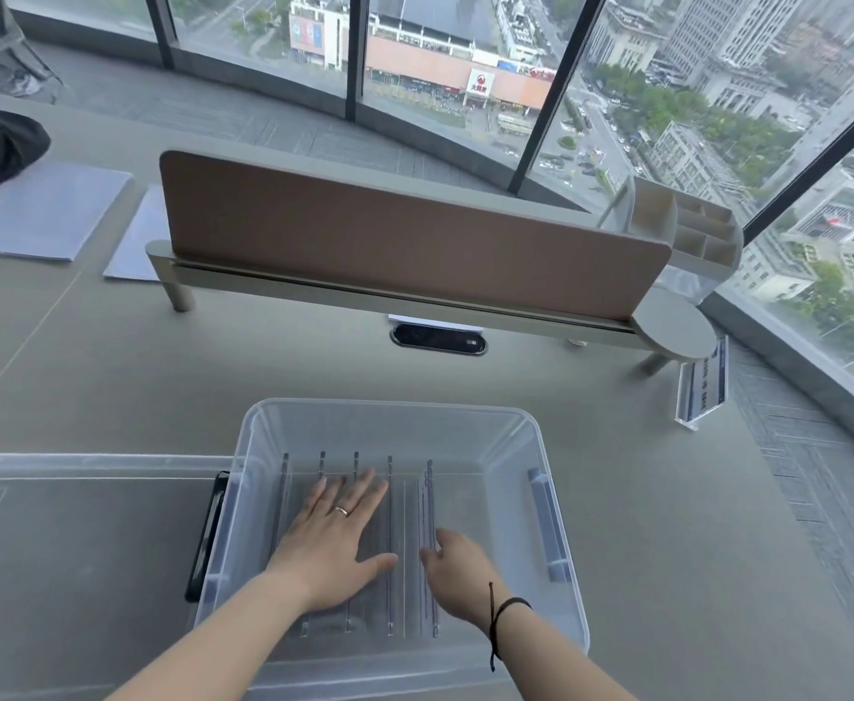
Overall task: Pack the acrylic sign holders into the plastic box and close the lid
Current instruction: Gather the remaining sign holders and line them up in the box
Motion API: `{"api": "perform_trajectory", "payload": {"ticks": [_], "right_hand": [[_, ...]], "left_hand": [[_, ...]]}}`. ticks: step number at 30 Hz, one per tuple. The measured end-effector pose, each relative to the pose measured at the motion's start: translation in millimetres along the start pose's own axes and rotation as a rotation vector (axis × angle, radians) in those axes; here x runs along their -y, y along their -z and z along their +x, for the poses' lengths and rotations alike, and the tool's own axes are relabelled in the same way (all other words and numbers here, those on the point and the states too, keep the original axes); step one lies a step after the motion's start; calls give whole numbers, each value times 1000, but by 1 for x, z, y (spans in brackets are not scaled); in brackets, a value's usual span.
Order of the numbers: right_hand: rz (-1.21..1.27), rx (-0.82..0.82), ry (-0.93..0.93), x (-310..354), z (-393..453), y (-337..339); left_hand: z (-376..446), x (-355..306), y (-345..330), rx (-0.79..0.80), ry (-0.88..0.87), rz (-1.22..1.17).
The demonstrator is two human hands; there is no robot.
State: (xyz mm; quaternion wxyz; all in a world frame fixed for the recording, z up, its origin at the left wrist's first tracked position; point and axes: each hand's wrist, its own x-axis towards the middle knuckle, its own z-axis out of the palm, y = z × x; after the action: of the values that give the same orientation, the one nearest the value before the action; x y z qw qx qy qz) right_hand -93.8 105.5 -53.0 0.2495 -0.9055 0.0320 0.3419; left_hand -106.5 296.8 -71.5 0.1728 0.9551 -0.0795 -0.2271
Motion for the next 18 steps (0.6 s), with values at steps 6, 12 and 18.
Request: {"api": "perform_trajectory", "payload": {"ticks": [6,12,18], "right_hand": [[14,9,-11,4,0,-6],[74,11,-31,6,1,-6],[145,17,-66,6,3,-10]], "left_hand": [[3,1,-4,-10,14,-9],[3,1,-5,-13,8,7],[3,1,-5,1,5,14]]}}
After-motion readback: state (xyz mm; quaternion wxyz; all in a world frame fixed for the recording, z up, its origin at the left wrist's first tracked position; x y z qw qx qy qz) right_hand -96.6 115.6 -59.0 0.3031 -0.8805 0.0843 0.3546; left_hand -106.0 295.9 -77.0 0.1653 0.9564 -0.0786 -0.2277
